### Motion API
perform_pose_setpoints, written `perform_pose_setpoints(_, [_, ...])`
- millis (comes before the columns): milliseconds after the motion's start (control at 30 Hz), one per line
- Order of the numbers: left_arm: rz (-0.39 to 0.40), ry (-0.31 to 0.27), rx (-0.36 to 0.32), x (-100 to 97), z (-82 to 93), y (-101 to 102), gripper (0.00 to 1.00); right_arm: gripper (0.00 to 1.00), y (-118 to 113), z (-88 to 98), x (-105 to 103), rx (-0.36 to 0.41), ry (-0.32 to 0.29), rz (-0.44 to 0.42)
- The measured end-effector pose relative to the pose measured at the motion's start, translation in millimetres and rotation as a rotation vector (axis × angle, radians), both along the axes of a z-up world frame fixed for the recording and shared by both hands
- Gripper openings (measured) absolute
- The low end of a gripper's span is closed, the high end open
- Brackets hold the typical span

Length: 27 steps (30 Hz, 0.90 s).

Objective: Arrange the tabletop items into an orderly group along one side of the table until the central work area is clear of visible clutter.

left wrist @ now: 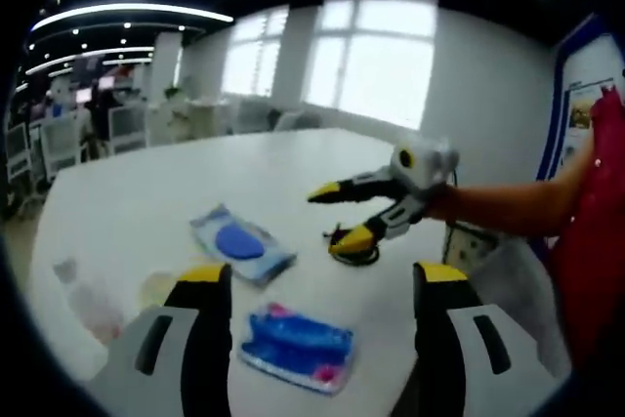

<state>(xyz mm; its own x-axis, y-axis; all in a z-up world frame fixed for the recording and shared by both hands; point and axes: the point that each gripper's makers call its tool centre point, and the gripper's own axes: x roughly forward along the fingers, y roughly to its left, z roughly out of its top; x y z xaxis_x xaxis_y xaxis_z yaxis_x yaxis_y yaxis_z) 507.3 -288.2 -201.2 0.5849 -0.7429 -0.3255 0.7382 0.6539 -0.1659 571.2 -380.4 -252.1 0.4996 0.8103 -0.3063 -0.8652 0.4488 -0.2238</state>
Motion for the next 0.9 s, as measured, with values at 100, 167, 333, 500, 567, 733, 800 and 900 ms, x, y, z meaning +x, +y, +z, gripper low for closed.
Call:
perform_pose_setpoints(100, [-0.026,-0.013,0.022,9.0,3.9,-6.5,0.72,0.52,-10.4,0.5,-5.6,-0.012,-0.003,-0.019])
perform_pose_setpoints(167, [-0.041,-0.020,0.035,15.7,6.5,-10.3,0.72,0.52,-14.6,1.6,-7.9,-0.013,-0.002,-0.030])
perform_pose_setpoints(333, [-0.072,-0.036,0.072,42.0,11.8,-17.5,0.72,0.51,-24.1,5.0,-13.1,-0.014,-0.008,-0.063])
perform_pose_setpoints(500, [-0.087,-0.048,0.101,70.9,15.9,-22.4,0.72,0.50,-28.3,4.9,-14.5,-0.008,0.003,-0.094])
perform_pose_setpoints(567, [-0.089,-0.051,0.106,83.5,17.9,-24.1,0.72,0.50,-27.7,5.7,-15.3,-0.008,0.003,-0.104])
perform_pose_setpoints(733, [-0.096,-0.069,0.120,118.4,19.7,-30.0,0.71,0.49,-21.0,5.7,-16.9,0.005,0.016,-0.115])
perform_pose_setpoints(800, [-0.108,-0.072,0.139,133.2,16.5,-34.1,0.71,0.49,-18.2,5.0,-17.3,0.005,0.018,-0.119])
perform_pose_setpoints(900, [-0.110,-0.062,0.170,153.1,8.3,-34.1,0.71,0.49,-15.8,3.4,-17.2,0.006,0.027,-0.123])
